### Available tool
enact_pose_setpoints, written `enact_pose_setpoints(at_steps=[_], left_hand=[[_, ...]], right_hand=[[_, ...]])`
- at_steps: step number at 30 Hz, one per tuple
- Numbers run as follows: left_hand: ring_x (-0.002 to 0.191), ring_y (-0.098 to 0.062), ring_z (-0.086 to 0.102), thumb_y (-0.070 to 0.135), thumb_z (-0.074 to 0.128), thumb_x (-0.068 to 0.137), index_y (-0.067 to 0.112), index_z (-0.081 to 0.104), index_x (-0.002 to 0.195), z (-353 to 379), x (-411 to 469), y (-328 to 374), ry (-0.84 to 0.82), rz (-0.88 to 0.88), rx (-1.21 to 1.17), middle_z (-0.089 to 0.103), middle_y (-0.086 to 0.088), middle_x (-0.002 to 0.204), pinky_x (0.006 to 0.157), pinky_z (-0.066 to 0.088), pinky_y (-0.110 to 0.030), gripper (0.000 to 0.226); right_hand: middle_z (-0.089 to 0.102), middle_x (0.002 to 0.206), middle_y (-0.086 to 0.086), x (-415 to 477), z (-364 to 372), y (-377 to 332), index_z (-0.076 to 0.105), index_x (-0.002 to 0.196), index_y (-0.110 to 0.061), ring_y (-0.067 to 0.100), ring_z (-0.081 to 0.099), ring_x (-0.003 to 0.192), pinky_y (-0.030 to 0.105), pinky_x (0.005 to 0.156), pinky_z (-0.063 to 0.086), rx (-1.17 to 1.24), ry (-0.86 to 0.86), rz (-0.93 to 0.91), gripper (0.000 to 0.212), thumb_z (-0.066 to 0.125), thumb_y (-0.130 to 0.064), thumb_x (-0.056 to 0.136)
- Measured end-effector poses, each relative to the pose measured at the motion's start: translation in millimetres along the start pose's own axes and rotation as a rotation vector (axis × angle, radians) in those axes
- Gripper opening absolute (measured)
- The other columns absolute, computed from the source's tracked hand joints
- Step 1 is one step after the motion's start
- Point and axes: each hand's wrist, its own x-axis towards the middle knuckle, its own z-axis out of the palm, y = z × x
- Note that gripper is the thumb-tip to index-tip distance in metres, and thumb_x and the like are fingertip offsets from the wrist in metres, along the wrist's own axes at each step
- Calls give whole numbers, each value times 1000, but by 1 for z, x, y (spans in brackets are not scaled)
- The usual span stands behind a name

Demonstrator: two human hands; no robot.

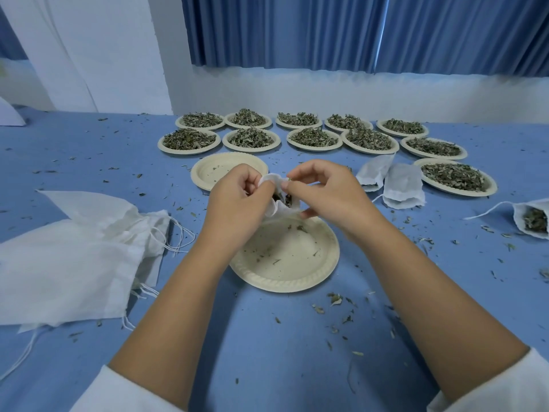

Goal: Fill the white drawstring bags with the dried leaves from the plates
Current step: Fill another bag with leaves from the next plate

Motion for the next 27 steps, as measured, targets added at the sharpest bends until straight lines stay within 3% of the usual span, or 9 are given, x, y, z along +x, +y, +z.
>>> enact_pose_setpoints(at_steps=[5, 9, 14, 17, 20, 23, 27], left_hand=[[56, -6, 45, 17, 61, 85, 15, 51, 70, -1, 1, -1, 20, -12, -20, 51, 1, 66, 49, 38, -13, 18], [48, -1, 44, 17, 60, 87, 14, 51, 72, -1, 0, -1, 30, -42, -63, 49, 14, 52, 44, 37, -11, 18], [50, -3, 44, 20, 62, 88, 17, 50, 71, -2, 1, 0, 49, -65, -94, 52, 9, 57, 46, 38, -12, 21], [53, -6, 45, 20, 62, 87, 17, 52, 72, -2, 1, 0, 50, -74, -83, 54, 1, 64, 48, 39, -14, 19], [50, -4, 44, 23, 63, 87, 18, 51, 71, -2, 1, 0, 49, -86, -86, 52, 6, 60, 46, 38, -13, 20], [49, -3, 43, 25, 63, 88, 18, 51, 70, -2, 1, 0, 29, -78, -67, 50, 8, 58, 45, 37, -11, 22], [49, -2, 42, 26, 63, 89, 19, 51, 70, -1, 1, -1, 4, -61, -44, 50, 6, 61, 45, 36, -10, 23]], right_hand=[[70, 73, 0, -1, 0, -1, 73, 82, -15, 15, 65, 67, 25, 50, 53, -75, 67, -97, 5, 73, -17, 86], [69, 69, -9, -2, -1, -3, 75, 80, -19, 16, 62, 64, 37, 63, 58, -105, 158, -232, 7, 71, -17, 86], [65, 66, -3, -4, 0, -4, 73, 73, -28, 18, 58, 65, 30, 65, 52, -242, 54, -347, 13, 74, -18, 81], [55, 67, -7, -4, 3, 1, 71, 76, -30, 7, 50, 63, 25, 66, 46, -390, 70, -418, 13, 76, -19, 80], [54, 71, -2, -2, 3, 2, 69, 84, -26, 8, 46, 64, 23, 63, 43, -346, 183, -459, 9, 77, -24, 80], [59, 81, -5, -1, 2, 4, 69, 90, -32, 10, 50, 63, 13, 67, 41, -361, 181, -444, 13, 77, -30, 81], [65, 83, -7, -3, 4, 2, 71, 83, -31, 5, 57, 69, 7, 66, 39, -306, 191, -417, 10, 74, -21, 84]])
